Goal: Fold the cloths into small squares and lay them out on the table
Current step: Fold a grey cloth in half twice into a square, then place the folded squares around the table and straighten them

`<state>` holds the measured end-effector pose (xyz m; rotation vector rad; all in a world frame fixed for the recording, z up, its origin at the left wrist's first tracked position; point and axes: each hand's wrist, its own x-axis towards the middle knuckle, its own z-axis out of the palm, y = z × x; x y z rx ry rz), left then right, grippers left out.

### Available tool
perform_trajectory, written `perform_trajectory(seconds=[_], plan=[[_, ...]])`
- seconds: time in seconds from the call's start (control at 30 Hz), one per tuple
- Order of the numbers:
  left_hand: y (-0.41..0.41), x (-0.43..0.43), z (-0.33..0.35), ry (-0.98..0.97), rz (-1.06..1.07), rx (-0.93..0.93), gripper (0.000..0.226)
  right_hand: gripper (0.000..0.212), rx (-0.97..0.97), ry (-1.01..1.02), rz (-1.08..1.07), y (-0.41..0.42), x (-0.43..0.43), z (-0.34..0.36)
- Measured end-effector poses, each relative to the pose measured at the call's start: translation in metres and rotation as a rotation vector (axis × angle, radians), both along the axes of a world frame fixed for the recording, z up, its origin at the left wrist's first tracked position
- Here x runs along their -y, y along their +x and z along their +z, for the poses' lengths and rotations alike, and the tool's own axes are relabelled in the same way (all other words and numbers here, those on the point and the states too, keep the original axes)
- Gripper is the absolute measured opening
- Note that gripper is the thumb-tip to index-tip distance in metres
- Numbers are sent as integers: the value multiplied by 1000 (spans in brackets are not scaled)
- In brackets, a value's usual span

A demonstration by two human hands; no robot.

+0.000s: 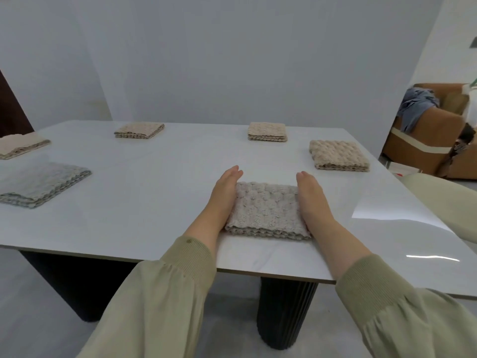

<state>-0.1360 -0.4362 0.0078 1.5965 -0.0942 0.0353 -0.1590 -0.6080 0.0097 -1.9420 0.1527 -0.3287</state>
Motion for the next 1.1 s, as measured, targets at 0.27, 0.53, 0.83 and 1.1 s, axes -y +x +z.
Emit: perform_trajectory(seconds=[0.27,0.53,0.83,1.1], plan=[[-6,5,3,84,5,49,43,37,28,20,14,-9,-5,5],[-13,9,6,109,31,35,44,45,48,-113,5,-12,-9,6],[-16,9,8,148,38,37,41,45,28,-159,-29,-10,-15,2],[38,-9,39,312,-74,-62,50,45,-147,-489,112,54,-4,30]])
